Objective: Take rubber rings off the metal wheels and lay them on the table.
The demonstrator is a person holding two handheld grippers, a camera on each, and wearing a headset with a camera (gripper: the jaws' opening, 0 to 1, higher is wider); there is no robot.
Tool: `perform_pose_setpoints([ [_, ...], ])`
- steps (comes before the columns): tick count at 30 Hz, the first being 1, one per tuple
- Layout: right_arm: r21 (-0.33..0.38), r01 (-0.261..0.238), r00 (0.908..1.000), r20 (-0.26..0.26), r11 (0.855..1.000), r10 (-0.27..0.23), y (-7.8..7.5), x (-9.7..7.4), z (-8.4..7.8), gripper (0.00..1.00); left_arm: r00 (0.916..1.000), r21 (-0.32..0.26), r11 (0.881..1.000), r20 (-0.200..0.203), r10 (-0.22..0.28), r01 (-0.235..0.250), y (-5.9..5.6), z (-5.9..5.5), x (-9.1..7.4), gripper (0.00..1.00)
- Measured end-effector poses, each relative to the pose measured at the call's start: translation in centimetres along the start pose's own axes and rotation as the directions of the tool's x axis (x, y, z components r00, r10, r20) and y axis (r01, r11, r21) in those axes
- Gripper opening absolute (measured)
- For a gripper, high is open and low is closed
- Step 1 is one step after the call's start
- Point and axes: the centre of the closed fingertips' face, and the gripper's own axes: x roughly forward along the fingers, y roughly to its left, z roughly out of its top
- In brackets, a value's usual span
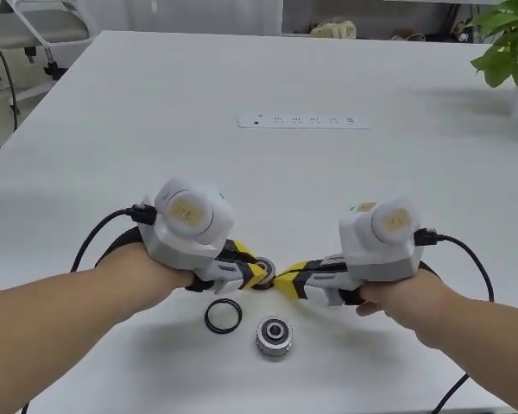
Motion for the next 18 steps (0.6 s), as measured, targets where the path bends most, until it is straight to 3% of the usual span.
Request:
perform_pose_setpoints([
  [6, 0.135, -0.003, 0.9979, 0.065, 0.991, -0.006, -0.8, -0.6, 0.8, 0.0, 1.0, -0.004, 1.0, 0.002, 0.001, -0.001, -0.1, 0.0, -0.1, 0.07],
  [18, 0.178, -0.005, 0.9963, 0.085, 0.984, -0.01, -0.6, -0.5, 1.3, 0.0, 0.9999, -0.007, 1.0, -0.002, 0.011, -0.011, -0.2, -0.1, 0.0, 0.07],
])
